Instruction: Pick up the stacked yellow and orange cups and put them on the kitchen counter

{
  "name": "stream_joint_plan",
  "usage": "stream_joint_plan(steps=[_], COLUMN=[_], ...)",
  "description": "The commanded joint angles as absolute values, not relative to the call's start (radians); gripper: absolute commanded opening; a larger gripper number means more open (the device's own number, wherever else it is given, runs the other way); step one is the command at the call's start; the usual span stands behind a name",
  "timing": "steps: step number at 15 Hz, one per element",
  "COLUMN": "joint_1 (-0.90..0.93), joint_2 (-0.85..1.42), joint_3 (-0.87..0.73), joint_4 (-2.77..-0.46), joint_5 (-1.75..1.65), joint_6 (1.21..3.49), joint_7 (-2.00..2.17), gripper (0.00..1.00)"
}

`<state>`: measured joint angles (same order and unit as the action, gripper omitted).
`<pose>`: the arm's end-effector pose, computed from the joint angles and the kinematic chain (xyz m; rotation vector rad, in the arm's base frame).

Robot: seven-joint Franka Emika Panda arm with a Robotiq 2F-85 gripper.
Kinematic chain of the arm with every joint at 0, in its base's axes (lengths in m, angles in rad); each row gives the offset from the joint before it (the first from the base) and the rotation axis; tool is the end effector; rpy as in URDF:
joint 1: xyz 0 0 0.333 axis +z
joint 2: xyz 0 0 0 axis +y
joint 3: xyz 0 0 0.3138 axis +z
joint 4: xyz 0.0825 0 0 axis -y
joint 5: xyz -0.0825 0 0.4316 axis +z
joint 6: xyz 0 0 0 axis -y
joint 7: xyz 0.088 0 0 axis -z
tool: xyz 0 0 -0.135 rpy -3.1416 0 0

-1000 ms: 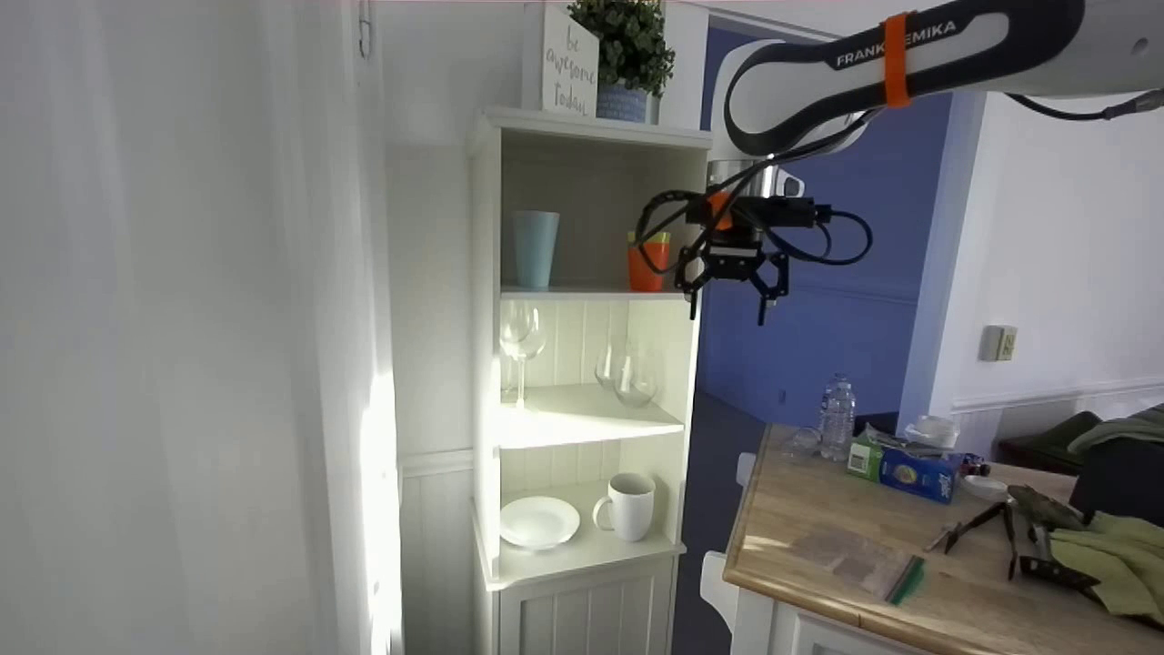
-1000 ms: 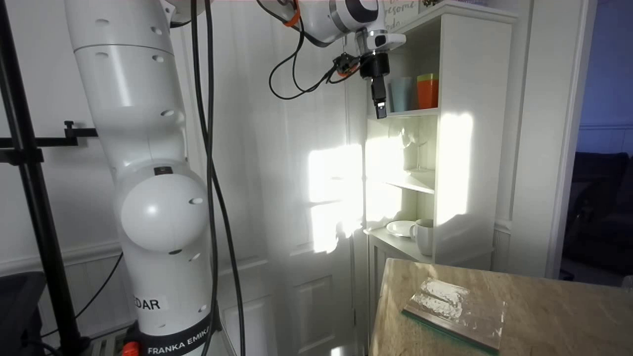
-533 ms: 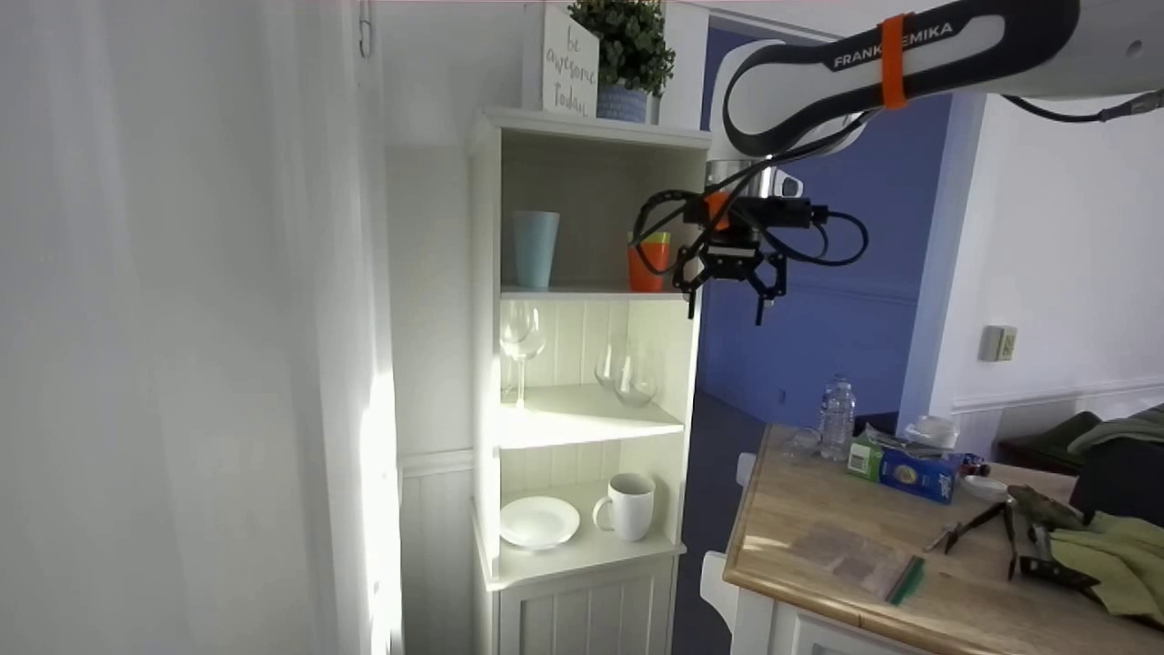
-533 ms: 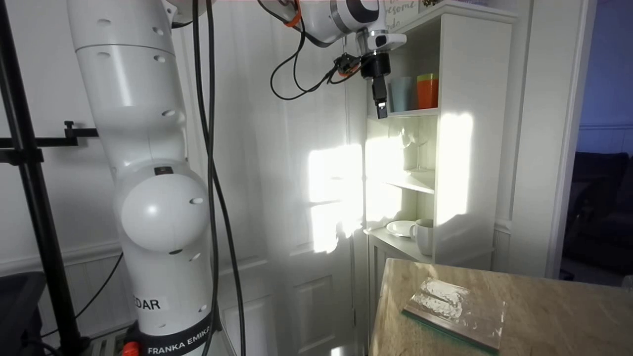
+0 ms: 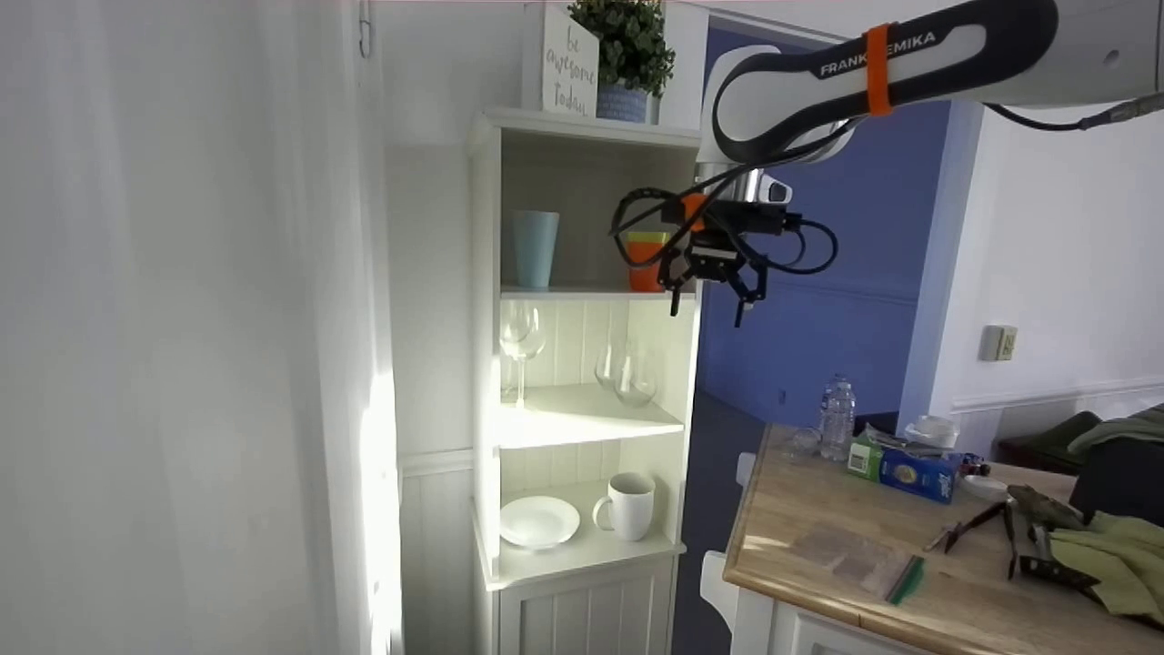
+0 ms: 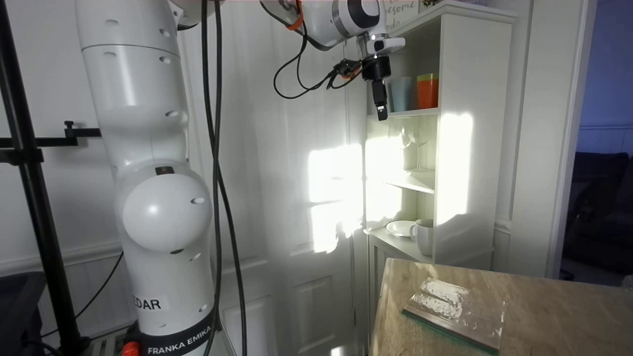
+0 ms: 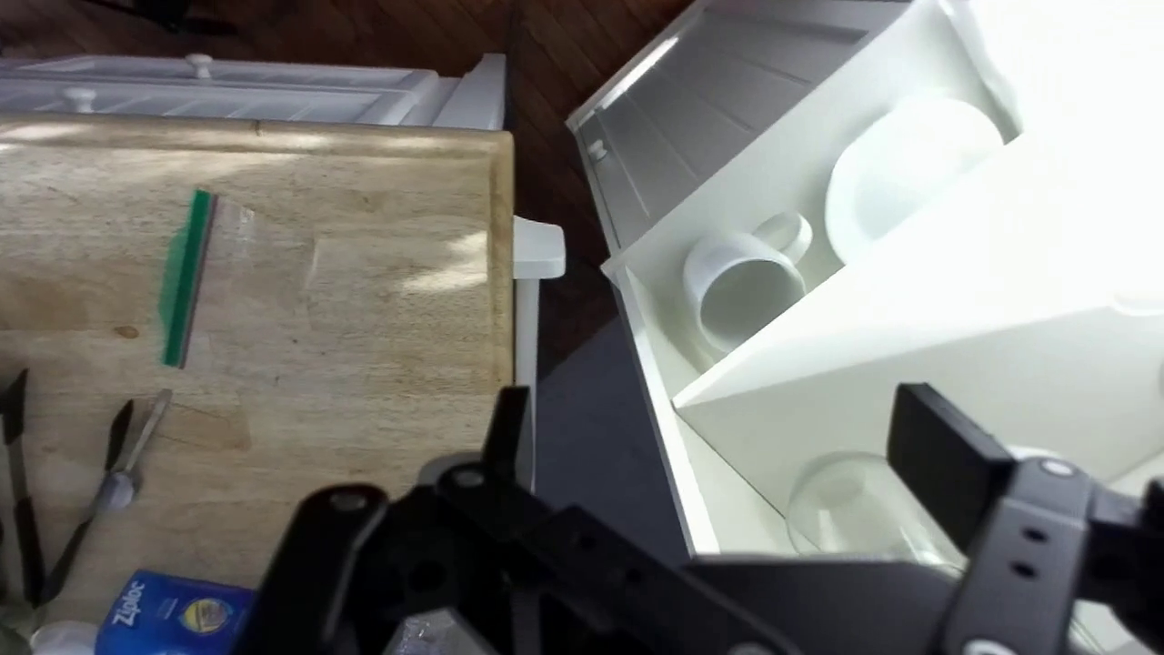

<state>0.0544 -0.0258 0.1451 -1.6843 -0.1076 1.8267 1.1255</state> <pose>0.6108 0.1125 0.5753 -2.7950 1.3626 -0.3117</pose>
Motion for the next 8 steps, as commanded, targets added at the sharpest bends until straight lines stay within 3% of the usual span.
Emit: stream_joint_plan(steps=[1, 8], joint_1=[0.082, 0.110], joint_2=[0.030, 0.045], joint_3=[0.140, 0.131], joint_4=[-1.618, -1.557], joint_5=[-0.135, -0.285], joint_6=[1.920, 2.047], joint_7=[1.280, 1.486], gripper=[1.00, 1.00])
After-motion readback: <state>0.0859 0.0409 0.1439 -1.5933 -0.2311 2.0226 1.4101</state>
